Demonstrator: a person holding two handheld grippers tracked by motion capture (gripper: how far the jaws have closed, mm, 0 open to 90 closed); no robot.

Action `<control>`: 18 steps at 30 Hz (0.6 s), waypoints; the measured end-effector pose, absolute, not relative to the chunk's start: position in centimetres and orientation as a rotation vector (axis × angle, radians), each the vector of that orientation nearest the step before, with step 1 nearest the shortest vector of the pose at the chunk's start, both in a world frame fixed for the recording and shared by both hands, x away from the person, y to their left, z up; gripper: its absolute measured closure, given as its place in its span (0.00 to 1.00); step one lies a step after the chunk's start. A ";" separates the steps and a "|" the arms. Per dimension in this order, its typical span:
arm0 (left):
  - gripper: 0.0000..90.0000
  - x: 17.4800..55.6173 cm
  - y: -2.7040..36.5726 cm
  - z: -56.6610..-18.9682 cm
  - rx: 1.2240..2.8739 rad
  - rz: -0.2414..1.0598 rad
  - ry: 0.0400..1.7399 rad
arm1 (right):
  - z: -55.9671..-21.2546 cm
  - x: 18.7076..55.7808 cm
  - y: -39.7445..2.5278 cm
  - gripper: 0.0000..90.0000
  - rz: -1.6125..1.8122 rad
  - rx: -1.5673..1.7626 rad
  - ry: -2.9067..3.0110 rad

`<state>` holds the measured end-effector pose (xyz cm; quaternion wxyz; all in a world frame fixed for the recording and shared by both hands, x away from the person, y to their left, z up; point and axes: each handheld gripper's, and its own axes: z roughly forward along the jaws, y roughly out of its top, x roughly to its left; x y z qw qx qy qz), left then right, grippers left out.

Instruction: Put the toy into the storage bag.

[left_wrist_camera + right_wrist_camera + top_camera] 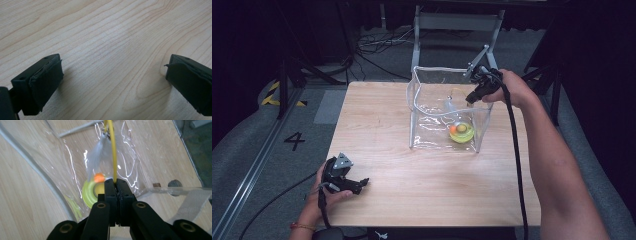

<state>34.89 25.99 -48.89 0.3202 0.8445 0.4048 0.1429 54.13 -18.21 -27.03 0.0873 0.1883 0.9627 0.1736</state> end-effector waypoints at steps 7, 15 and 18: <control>0.02 34.9 26.0 -48.9 2.219 0.376 1.064 | -27.2 54.1 -18.3 0.97 0.485 0.575 2.859; 0.02 34.9 26.0 -48.9 2.219 0.376 1.064 | -27.6 53.8 -18.4 0.96 0.472 0.562 2.877; 0.02 34.9 26.0 -48.9 2.219 0.376 1.064 | -27.6 53.7 -18.5 0.93 0.469 0.564 2.869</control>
